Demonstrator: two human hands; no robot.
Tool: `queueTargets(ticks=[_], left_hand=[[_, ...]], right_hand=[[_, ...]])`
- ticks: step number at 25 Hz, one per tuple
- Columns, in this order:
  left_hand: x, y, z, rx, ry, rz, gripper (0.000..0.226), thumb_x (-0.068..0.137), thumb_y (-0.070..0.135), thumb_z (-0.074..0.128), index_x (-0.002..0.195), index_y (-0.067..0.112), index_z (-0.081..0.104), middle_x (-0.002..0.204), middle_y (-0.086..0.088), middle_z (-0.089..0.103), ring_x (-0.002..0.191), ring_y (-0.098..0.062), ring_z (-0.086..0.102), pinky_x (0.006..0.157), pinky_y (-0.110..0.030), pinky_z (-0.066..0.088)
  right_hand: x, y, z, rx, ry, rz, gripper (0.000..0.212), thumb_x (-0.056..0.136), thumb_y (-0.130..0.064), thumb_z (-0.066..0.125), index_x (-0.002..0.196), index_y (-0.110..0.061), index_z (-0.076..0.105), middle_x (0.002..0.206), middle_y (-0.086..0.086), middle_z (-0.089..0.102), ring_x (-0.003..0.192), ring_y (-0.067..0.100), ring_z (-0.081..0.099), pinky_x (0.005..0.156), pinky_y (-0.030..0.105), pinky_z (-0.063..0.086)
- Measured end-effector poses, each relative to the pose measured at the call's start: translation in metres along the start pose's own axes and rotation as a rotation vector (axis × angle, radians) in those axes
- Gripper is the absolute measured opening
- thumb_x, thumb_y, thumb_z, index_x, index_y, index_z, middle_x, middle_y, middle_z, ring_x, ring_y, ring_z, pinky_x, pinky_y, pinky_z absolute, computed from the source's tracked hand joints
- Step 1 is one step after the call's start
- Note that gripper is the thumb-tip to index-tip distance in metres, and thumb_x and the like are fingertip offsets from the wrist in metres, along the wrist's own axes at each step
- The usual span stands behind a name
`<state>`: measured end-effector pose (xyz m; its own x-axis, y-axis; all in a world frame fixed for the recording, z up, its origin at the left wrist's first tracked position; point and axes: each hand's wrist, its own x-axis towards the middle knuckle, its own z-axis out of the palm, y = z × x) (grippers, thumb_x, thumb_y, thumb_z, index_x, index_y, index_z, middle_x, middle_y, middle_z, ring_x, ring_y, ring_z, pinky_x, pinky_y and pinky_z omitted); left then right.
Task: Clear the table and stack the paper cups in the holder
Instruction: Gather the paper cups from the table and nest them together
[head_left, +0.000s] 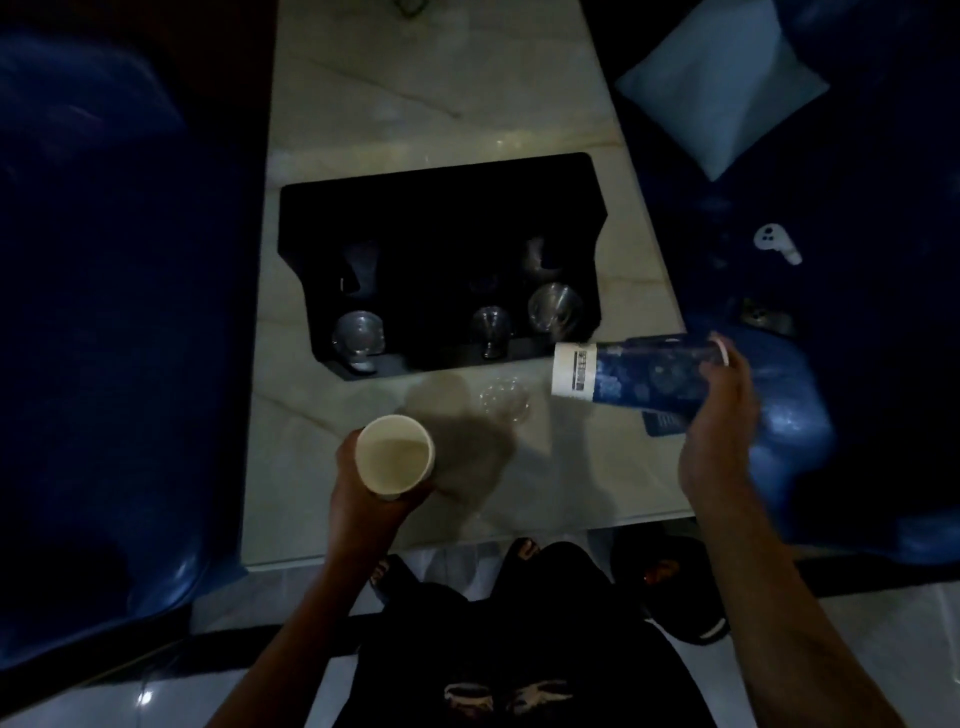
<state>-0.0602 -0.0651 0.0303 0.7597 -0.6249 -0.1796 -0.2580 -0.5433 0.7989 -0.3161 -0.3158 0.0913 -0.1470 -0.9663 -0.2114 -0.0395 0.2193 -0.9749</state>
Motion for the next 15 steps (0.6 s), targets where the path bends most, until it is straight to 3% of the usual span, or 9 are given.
queueTargets(ticks=[3, 5, 8, 10, 12, 15], left_hand=[[-0.001, -0.008, 0.011, -0.116, 0.038, 0.022, 0.101, 0.050, 0.034, 0.098, 0.123, 0.057, 0.033, 0.116, 0.032, 0.054, 0.104, 0.011, 0.057, 0.086, -0.011, 0.048], [-0.004, -0.011, 0.018, -0.181, 0.042, -0.024, 0.099, 0.051, 0.029, 0.098, 0.124, 0.053, 0.037, 0.116, 0.043, 0.054, 0.105, 0.021, 0.054, 0.083, 0.003, 0.042], [-0.010, -0.016, 0.021, -0.151, 0.009, -0.044, 0.093, 0.053, 0.047, 0.091, 0.128, 0.054, 0.036, 0.113, 0.041, 0.054, 0.102, 0.021, 0.053, 0.080, -0.001, 0.043], [-0.012, -0.023, 0.015, -0.067, 0.006, -0.003, 0.095, 0.053, 0.053, 0.084, 0.134, 0.047, 0.036, 0.117, 0.034, 0.050, 0.105, 0.007, 0.055, 0.081, -0.019, 0.046], [-0.013, -0.035, 0.006, 0.019, -0.001, 0.065, 0.097, 0.053, 0.049, 0.083, 0.137, 0.039, 0.038, 0.122, 0.019, 0.050, 0.108, -0.008, 0.055, 0.080, -0.026, 0.046], [-0.017, -0.055, -0.014, 0.127, -0.014, 0.041, 0.095, 0.053, 0.044, 0.082, 0.139, 0.029, 0.044, 0.123, 0.001, 0.053, 0.105, -0.004, 0.043, 0.080, -0.028, 0.047]], right_hand=[[-0.036, 0.017, 0.016, 0.071, -0.029, 0.188, 0.034, 0.073, -0.049, 0.061, 0.105, -0.045, 0.074, 0.127, -0.002, 0.069, 0.118, 0.022, 0.065, 0.104, 0.051, 0.050], [-0.055, 0.017, 0.027, 0.088, -0.021, 0.269, 0.041, 0.070, -0.062, 0.065, 0.105, -0.042, 0.072, 0.127, -0.001, 0.068, 0.116, 0.021, 0.065, 0.104, 0.055, 0.050], [-0.074, 0.012, 0.049, 0.079, -0.108, 0.247, 0.044, 0.073, -0.066, 0.065, 0.108, -0.042, 0.073, 0.122, -0.006, 0.070, 0.113, 0.017, 0.067, 0.102, 0.052, 0.051], [-0.089, 0.007, 0.069, 0.086, -0.237, 0.148, 0.040, 0.080, -0.057, 0.062, 0.115, -0.041, 0.073, 0.120, -0.009, 0.072, 0.113, 0.014, 0.067, 0.099, 0.044, 0.053], [-0.108, 0.002, 0.090, -0.015, -0.381, -0.018, 0.039, 0.085, -0.048, 0.057, 0.122, -0.041, 0.068, 0.122, -0.012, 0.069, 0.115, 0.006, 0.063, 0.095, 0.027, 0.052], [-0.140, 0.000, 0.116, -0.377, -0.569, -0.301, 0.042, 0.088, -0.044, 0.055, 0.129, -0.042, 0.059, 0.117, -0.018, 0.055, 0.109, -0.011, 0.053, 0.087, 0.004, 0.041]])
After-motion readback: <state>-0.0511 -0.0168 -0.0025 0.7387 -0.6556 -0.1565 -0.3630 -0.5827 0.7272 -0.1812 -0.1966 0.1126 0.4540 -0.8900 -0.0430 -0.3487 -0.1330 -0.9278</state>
